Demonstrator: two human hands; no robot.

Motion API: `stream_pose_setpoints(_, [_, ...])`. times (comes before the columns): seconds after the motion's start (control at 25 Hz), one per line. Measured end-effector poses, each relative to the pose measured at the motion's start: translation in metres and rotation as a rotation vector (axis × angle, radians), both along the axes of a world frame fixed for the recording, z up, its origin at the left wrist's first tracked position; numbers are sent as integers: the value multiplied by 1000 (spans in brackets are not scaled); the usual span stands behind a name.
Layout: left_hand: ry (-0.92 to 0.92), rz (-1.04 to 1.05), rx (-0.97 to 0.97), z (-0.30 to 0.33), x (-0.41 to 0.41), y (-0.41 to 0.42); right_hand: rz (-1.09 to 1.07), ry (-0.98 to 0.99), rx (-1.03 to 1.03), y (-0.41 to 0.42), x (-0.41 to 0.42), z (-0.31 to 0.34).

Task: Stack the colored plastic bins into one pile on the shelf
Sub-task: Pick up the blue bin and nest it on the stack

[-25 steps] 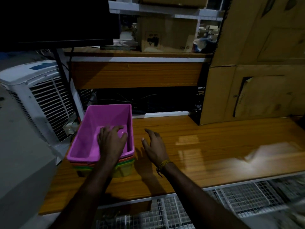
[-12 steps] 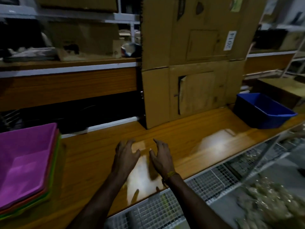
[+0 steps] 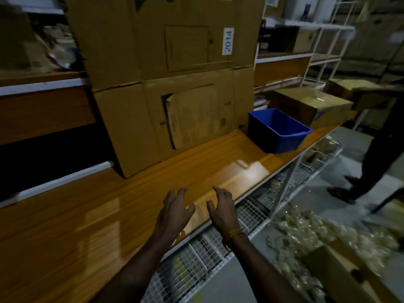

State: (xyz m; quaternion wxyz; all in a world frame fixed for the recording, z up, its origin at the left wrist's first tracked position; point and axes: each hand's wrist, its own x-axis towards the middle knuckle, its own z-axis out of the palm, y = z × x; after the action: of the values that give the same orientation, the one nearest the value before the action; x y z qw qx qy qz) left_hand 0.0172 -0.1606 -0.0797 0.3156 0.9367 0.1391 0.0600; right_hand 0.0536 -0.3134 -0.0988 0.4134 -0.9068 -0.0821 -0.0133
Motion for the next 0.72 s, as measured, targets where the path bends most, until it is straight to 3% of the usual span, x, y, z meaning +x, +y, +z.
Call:
stream_pose_setpoints(0.32, [40,-105,-17,-13,71,-66,-102,40,3,-71,48,-13])
stream_pose_setpoints(0.72, [-3,-193,-59,-8,222,-125,-225,22,-22,-142,188,-1])
